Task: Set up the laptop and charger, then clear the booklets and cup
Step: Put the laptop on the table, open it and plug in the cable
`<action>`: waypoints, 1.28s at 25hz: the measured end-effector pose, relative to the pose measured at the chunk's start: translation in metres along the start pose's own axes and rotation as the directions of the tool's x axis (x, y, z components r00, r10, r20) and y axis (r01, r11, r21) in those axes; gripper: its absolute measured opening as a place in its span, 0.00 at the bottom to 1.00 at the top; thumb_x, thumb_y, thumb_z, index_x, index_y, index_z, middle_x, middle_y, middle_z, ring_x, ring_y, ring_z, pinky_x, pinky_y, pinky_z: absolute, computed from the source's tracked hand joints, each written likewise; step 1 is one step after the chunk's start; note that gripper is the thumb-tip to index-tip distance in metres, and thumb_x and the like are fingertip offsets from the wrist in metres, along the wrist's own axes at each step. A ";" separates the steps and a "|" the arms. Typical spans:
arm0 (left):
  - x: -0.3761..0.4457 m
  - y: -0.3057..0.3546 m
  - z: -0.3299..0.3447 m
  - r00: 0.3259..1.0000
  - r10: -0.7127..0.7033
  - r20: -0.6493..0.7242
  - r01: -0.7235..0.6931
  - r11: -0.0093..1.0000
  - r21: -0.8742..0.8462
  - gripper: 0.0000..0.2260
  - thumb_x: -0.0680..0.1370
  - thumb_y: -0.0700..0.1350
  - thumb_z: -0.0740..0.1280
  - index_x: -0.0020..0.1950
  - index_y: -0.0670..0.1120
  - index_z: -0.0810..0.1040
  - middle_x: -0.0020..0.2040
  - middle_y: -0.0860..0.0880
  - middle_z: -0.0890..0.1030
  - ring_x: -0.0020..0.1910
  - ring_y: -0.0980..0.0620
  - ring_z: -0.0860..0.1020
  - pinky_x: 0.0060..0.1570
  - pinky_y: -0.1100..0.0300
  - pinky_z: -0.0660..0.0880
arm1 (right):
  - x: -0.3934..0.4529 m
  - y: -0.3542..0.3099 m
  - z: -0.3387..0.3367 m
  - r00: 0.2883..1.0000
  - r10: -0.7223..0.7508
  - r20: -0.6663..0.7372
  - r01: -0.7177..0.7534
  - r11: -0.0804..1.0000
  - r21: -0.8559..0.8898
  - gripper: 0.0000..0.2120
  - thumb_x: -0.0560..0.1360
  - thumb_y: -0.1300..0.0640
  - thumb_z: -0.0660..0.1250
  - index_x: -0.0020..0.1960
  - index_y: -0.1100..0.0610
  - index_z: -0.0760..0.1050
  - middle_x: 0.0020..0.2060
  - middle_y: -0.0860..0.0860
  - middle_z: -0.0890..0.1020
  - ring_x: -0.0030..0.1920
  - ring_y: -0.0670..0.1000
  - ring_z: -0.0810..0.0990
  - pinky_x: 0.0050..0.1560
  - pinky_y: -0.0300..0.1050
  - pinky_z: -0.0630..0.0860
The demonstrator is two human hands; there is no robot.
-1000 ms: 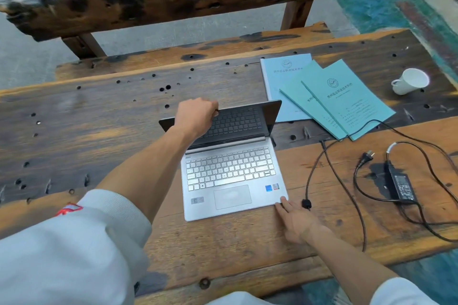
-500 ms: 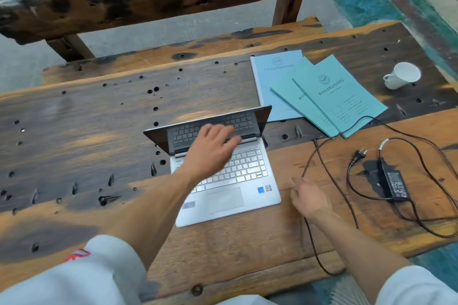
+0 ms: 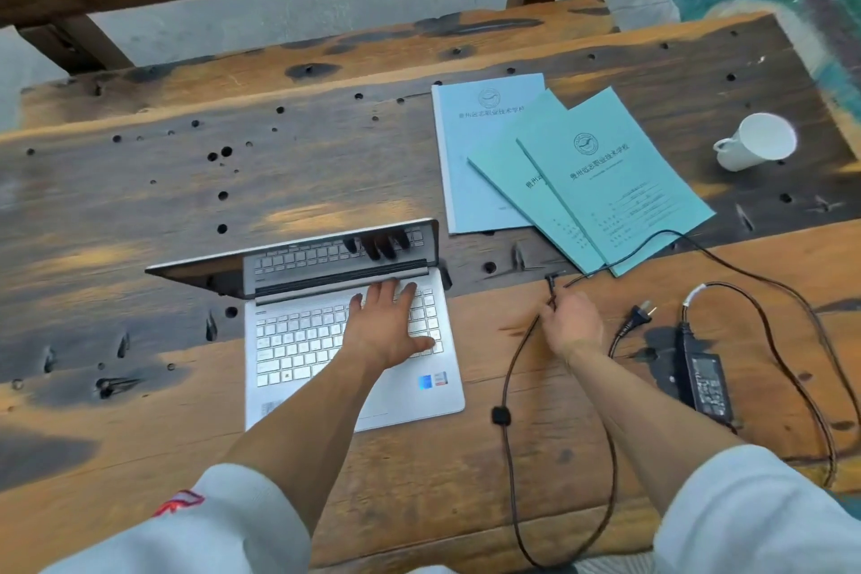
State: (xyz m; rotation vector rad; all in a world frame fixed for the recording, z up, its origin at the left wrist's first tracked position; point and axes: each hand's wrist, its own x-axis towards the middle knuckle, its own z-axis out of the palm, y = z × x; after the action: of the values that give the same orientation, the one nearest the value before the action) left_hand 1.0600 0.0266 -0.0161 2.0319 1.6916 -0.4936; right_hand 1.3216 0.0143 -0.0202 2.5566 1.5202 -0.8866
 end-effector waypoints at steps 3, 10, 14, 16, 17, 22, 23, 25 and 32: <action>0.012 0.011 0.009 0.998 -0.060 0.035 0.061 0.998 -0.035 0.43 0.71 0.68 0.66 0.79 0.53 0.53 0.78 0.47 0.54 0.77 0.45 0.52 0.75 0.43 0.52 | 0.023 0.003 0.005 0.997 0.066 -0.049 -0.064 0.997 0.036 0.15 0.81 0.54 0.59 0.60 0.62 0.76 0.57 0.62 0.79 0.57 0.62 0.78 0.52 0.50 0.74; 0.015 0.016 0.025 0.997 -0.071 -0.038 0.071 0.997 -0.016 0.41 0.74 0.67 0.62 0.79 0.50 0.51 0.79 0.46 0.53 0.78 0.45 0.51 0.75 0.46 0.50 | 0.054 -0.008 0.012 0.959 0.274 -0.076 -0.254 0.945 0.208 0.15 0.75 0.48 0.69 0.57 0.56 0.79 0.58 0.58 0.78 0.57 0.61 0.78 0.55 0.51 0.74; 0.021 0.019 0.029 0.997 -0.068 -0.039 0.067 0.998 -0.007 0.40 0.75 0.68 0.60 0.80 0.50 0.50 0.79 0.45 0.52 0.78 0.44 0.50 0.76 0.46 0.48 | 0.063 -0.012 0.014 0.965 0.242 -0.102 -0.235 0.969 0.078 0.14 0.74 0.47 0.71 0.55 0.55 0.79 0.55 0.57 0.79 0.57 0.59 0.77 0.52 0.50 0.74; 0.021 0.021 0.030 0.996 -0.074 -0.057 0.074 0.997 0.005 0.40 0.75 0.68 0.59 0.80 0.50 0.50 0.79 0.44 0.52 0.78 0.43 0.51 0.76 0.46 0.47 | 0.067 -0.016 0.014 0.969 0.230 -0.087 -0.226 0.973 0.049 0.13 0.74 0.47 0.70 0.54 0.55 0.81 0.53 0.56 0.80 0.56 0.59 0.77 0.53 0.51 0.76; 0.021 0.021 0.030 0.995 -0.075 -0.066 0.075 0.997 0.008 0.40 0.75 0.68 0.59 0.80 0.50 0.50 0.79 0.44 0.53 0.77 0.43 0.51 0.76 0.45 0.47 | 0.069 -0.017 0.014 0.974 0.211 -0.079 -0.209 0.978 0.026 0.13 0.75 0.47 0.69 0.54 0.55 0.81 0.53 0.56 0.81 0.56 0.59 0.76 0.53 0.51 0.76; 0.022 0.021 0.031 0.995 -0.074 -0.065 0.075 0.997 0.019 0.40 0.75 0.68 0.59 0.79 0.50 0.50 0.78 0.44 0.53 0.77 0.43 0.51 0.76 0.45 0.48 | 0.055 -0.031 0.013 0.974 -0.181 -0.137 0.151 0.967 -0.206 0.14 0.81 0.49 0.59 0.58 0.57 0.77 0.53 0.55 0.80 0.55 0.57 0.72 0.53 0.51 0.68; 0.022 0.022 0.031 0.995 -0.076 -0.064 0.077 0.997 0.017 0.40 0.75 0.68 0.59 0.79 0.50 0.50 0.78 0.43 0.53 0.77 0.43 0.52 0.76 0.45 0.48 | 0.051 -0.038 0.014 0.962 -0.242 -0.128 0.215 0.957 -0.193 0.15 0.82 0.50 0.57 0.57 0.57 0.77 0.52 0.56 0.80 0.55 0.57 0.72 0.53 0.51 0.68; 0.023 0.023 0.031 0.995 -0.080 -0.067 0.080 0.997 0.007 0.40 0.75 0.68 0.60 0.79 0.50 0.51 0.78 0.44 0.54 0.77 0.43 0.52 0.76 0.45 0.47 | 0.043 -0.053 0.021 0.950 -0.303 -0.078 0.300 0.953 -0.044 0.14 0.82 0.51 0.57 0.56 0.58 0.77 0.51 0.57 0.81 0.53 0.57 0.74 0.51 0.50 0.70; 0.024 0.023 0.031 0.995 -0.080 -0.060 0.080 0.997 0.001 0.40 0.74 0.67 0.60 0.79 0.49 0.51 0.78 0.44 0.54 0.77 0.43 0.52 0.76 0.45 0.47 | 0.035 -0.079 0.048 0.981 -0.100 0.166 0.038 0.939 0.343 0.10 0.79 0.52 0.64 0.56 0.53 0.81 0.50 0.55 0.85 0.54 0.57 0.81 0.54 0.45 0.76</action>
State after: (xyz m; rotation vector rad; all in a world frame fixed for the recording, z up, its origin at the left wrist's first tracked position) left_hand 1.0876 0.0258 -0.0521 2.0059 1.8145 -0.4666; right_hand 1.2478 0.0682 -0.0579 2.5566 1.5272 -1.4643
